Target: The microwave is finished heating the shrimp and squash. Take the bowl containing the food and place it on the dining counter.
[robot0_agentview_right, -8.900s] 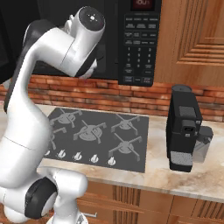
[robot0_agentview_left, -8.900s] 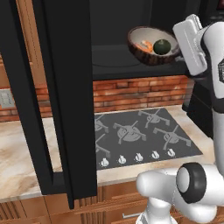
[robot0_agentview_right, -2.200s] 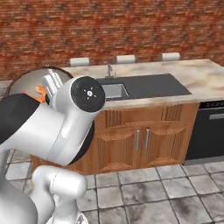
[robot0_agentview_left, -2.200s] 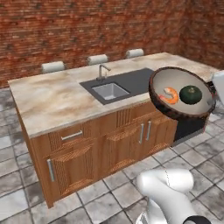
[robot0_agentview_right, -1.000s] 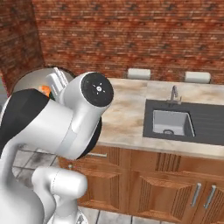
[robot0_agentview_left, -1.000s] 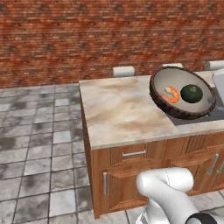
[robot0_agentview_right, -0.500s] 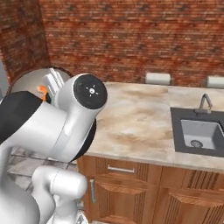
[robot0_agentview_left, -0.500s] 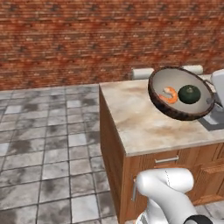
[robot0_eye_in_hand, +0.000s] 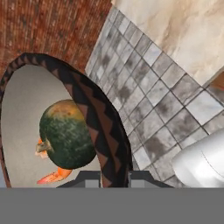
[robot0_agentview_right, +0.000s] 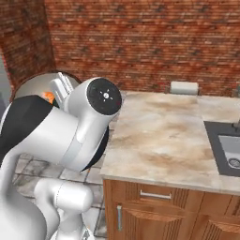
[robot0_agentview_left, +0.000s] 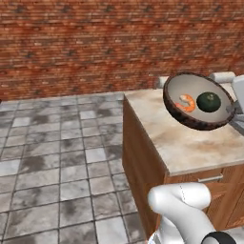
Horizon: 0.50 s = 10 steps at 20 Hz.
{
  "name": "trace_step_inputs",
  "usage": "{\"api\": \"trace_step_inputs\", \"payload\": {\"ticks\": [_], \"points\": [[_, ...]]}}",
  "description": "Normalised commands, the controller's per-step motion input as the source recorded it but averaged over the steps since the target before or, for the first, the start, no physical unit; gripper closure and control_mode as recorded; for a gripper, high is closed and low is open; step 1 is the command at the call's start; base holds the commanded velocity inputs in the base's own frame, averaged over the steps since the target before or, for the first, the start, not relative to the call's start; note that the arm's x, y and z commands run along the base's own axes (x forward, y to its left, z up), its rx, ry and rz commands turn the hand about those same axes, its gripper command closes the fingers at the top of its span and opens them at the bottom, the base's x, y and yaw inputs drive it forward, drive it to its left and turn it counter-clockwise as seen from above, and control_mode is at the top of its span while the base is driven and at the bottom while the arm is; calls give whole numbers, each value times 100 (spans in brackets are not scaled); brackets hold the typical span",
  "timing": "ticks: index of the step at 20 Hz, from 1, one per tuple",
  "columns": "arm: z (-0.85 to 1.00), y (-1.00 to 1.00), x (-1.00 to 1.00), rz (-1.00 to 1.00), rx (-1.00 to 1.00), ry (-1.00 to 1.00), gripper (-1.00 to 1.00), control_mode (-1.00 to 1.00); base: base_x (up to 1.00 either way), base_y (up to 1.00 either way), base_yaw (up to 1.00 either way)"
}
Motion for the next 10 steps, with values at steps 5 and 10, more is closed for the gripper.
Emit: {"api": "trace_step_inputs", "payload": {"ticks": [5,10], "points": [[0,0,0,0,0,0,100,100,2,100,-13],[0,0,0,0,0,0,100,100,42,96,-26]]}}
